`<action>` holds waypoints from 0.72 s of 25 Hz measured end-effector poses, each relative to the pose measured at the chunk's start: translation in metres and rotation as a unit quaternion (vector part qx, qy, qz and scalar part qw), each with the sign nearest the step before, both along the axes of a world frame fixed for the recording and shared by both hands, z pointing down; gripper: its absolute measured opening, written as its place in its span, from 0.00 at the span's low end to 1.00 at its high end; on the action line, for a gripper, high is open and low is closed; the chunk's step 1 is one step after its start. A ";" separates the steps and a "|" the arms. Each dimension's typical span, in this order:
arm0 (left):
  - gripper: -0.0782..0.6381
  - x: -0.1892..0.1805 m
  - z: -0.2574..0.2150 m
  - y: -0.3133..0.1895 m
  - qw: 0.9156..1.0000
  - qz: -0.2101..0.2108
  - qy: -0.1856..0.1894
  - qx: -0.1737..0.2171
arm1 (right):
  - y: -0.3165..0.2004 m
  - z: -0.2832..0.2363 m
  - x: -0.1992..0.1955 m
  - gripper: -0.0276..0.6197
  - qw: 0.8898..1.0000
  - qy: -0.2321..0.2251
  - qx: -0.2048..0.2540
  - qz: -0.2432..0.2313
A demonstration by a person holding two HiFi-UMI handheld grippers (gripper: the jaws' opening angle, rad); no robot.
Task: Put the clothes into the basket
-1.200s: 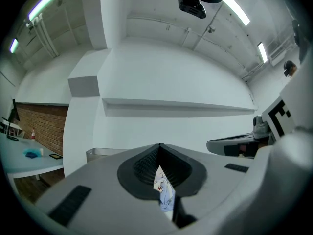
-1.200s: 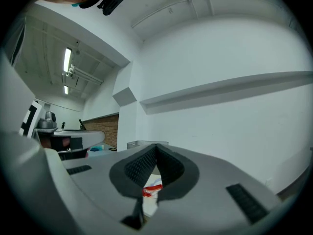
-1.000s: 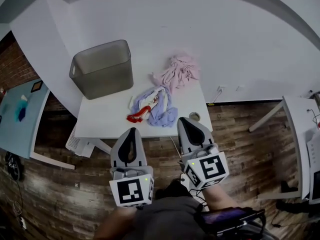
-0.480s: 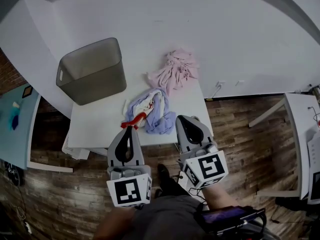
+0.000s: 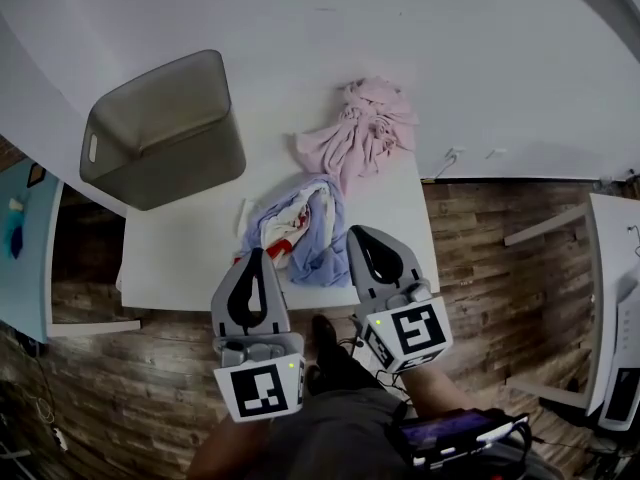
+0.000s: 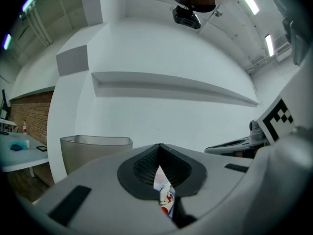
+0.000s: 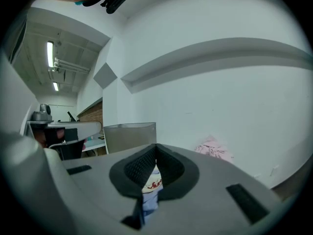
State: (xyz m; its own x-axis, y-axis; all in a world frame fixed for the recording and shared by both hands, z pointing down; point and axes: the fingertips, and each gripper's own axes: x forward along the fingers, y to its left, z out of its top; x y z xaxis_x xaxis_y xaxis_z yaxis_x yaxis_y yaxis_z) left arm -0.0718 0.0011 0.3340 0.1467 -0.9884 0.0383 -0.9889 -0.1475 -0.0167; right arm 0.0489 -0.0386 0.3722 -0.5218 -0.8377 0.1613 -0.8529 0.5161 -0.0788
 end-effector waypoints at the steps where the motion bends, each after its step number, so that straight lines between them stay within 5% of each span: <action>1: 0.12 0.000 0.005 -0.006 1.000 -0.002 -0.002 -0.004 | -0.008 0.007 -0.002 0.05 1.000 0.000 -0.005 -0.002; 10: 0.12 -0.007 0.056 -0.051 0.999 -0.006 -0.012 -0.053 | -0.054 0.088 -0.016 0.06 0.996 0.008 -0.083 -0.014; 18: 0.12 -0.013 0.095 -0.072 0.996 -0.016 0.008 -0.091 | -0.077 0.145 -0.022 0.48 0.991 0.021 -0.133 -0.018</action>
